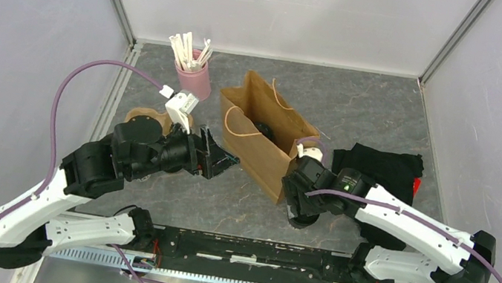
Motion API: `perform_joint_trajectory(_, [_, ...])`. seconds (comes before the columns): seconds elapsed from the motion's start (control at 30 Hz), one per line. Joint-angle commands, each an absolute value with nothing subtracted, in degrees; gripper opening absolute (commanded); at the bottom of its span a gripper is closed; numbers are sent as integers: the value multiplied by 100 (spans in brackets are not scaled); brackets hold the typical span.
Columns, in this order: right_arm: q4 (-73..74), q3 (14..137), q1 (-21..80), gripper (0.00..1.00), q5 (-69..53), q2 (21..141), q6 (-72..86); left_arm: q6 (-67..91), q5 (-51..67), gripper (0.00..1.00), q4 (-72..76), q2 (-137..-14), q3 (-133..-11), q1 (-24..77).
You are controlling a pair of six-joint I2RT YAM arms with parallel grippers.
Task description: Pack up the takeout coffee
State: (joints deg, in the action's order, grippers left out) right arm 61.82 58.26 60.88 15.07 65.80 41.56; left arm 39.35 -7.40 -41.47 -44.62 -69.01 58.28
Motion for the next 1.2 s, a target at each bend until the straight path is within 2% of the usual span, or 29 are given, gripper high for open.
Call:
perform_joint_trajectory(0.0, [6117,5670,6127,80,1711,6551,4269,3841,-804,86,-3977,-4435,-6917,5844])
perform_joint_trajectory(0.1, [6066,5566,6128,77,1694,6533,4274,3854,-827,86,-4015,-4397,-6918,5840])
perform_joint_trajectory(0.33, [6052,5546,6131,82,1699,6646,4169,3867,-837,86,-4082,-4326,-6913,5844])
perform_joint_trajectory(0.53, [6114,5467,6142,77,1826,6632,4199,3868,-891,86,-4160,-4305,-6989,5845])
perform_joint_trajectory(0.63, [6210,5505,6143,69,1932,6473,4269,3819,-982,86,-4302,-4343,-7125,5843])
perform_joint_trajectory(0.8, [6427,5558,6143,50,2256,5915,4371,3788,-1477,85,-4698,-4581,-7649,5845])
perform_joint_trajectory(0.93, [6879,5812,6148,40,2717,5508,4369,3498,-2012,85,-5190,-5085,-8405,5845])
perform_joint_trajectory(1.17, [7154,6314,6143,13,3405,4769,3861,2764,-3245,87,-5924,-6370,-10257,5717])
